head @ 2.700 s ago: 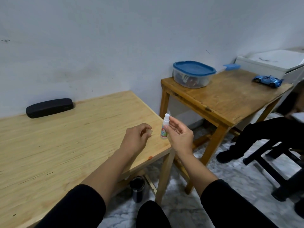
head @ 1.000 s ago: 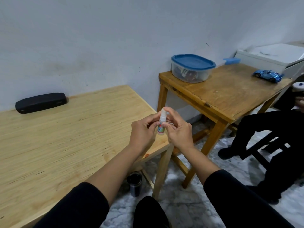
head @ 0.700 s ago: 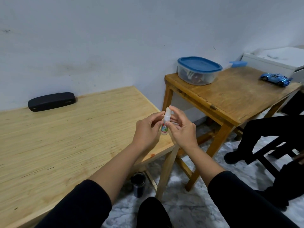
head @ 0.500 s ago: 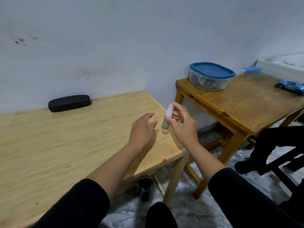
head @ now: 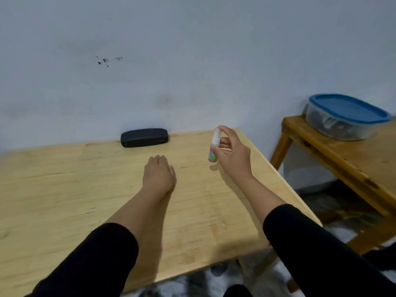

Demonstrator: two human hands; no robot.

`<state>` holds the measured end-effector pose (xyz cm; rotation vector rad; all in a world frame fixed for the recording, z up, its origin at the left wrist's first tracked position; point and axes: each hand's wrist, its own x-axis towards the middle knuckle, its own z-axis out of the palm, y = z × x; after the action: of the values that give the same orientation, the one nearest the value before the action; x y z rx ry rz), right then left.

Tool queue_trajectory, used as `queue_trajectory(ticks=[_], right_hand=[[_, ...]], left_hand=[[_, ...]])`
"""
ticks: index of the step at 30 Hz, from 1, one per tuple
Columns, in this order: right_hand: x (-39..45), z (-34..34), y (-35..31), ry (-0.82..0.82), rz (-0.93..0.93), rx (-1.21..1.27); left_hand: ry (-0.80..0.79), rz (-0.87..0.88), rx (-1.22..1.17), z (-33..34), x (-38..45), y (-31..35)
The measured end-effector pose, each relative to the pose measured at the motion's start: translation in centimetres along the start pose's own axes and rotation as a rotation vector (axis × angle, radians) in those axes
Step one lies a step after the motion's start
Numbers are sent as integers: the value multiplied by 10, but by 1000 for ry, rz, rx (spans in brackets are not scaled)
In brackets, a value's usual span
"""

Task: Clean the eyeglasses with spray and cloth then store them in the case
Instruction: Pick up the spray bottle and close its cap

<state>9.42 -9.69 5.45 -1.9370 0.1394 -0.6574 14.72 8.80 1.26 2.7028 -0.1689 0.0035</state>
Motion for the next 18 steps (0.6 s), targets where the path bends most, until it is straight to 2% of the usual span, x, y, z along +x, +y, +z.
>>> queue_trajectory(ticks=[9, 18], right_hand=[[56, 72, 8, -116, -22, -34], [110, 126, 15, -135, -8, -61]], left_hand=[[91, 42, 80, 25, 24, -21], [144, 63, 97, 31, 25, -23]])
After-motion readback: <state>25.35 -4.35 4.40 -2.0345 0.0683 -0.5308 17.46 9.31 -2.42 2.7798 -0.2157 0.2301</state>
